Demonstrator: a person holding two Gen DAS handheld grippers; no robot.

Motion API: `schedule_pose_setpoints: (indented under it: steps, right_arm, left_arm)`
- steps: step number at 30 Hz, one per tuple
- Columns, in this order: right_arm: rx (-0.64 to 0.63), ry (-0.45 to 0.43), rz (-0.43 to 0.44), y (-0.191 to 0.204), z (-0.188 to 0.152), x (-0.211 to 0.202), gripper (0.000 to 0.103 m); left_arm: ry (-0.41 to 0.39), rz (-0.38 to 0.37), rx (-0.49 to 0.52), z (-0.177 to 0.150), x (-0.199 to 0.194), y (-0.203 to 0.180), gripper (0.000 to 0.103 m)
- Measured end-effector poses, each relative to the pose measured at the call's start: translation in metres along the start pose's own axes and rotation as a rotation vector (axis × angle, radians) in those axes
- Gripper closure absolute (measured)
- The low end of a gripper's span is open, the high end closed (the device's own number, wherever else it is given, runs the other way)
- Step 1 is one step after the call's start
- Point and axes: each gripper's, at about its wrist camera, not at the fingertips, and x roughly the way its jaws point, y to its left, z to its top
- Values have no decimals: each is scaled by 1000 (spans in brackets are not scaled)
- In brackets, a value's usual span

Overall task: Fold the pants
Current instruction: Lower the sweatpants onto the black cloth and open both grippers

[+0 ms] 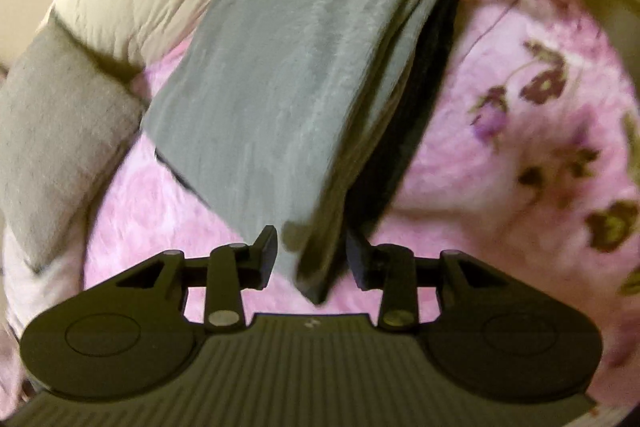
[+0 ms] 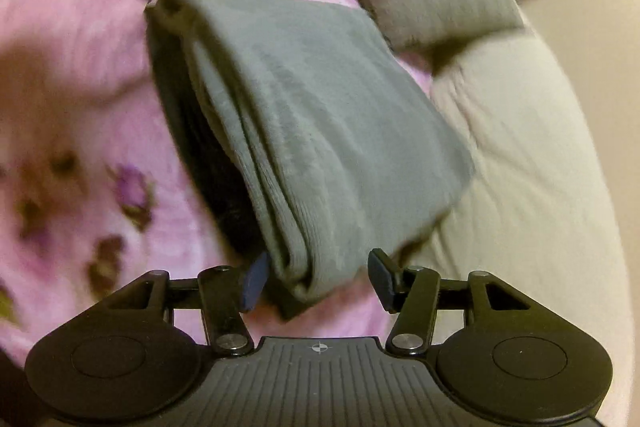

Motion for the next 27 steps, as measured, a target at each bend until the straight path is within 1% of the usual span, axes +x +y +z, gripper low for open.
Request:
schedule_pose_setpoints:
  steps: [2,5,6,7,10,11,12,14,17,19,23,25,26,27]
  right_arm:
    - [134,8,51,-6,1,-23,52]
    - [332,-43,110,-24,10,-45,55]
    - [393,-61,120,-31,13,-47,60]
    - [456,-77,131,-40,16,-46,62]
    - [623,-114,160,-72,18,-30,62]
    - [661,-115,166,-87,24,-19,62]
    - [698,-112,171,-100,20,-13,62]
    - [756,-108,167,-122,16,2,61]
    - [843,-106,178,-150,10,32,61]
    - [885,-110,188,-168,9,51,61]
    - [973,-101,216,-190,-2,76,60]
    - [995,-111,248,-196,-2,86,61]
    - [1000,-111,269,-199,-2,91,65]
    - [1001,-107,289,-201,0,95,87]
  left_arm:
    - [-11,-24,-56,-3,-24,-1,69]
    - [-68,-36,-162,12,-38,16,69]
    - [-83,-41,-195,18,-39,22,69]
    - [-93,-44,-223,24,-38,27,69]
    - [-119,-81,-275,45,-23,37,70]
    - [-123,-102,-274,51,-14,38,70]
    - [-110,-125,-269,54,-5,35,70]
    - [-49,-182,-240,57,21,25,72]
    - [-12,-212,-210,57,42,14,73]
    - [-4,-211,-221,60,41,17,73]
    - [-52,-164,-283,65,21,31,72]
    - [-54,-179,-318,66,24,35,72]
    - [-35,-195,-320,69,29,34,73]
    - [-24,-202,-315,71,34,34,73]
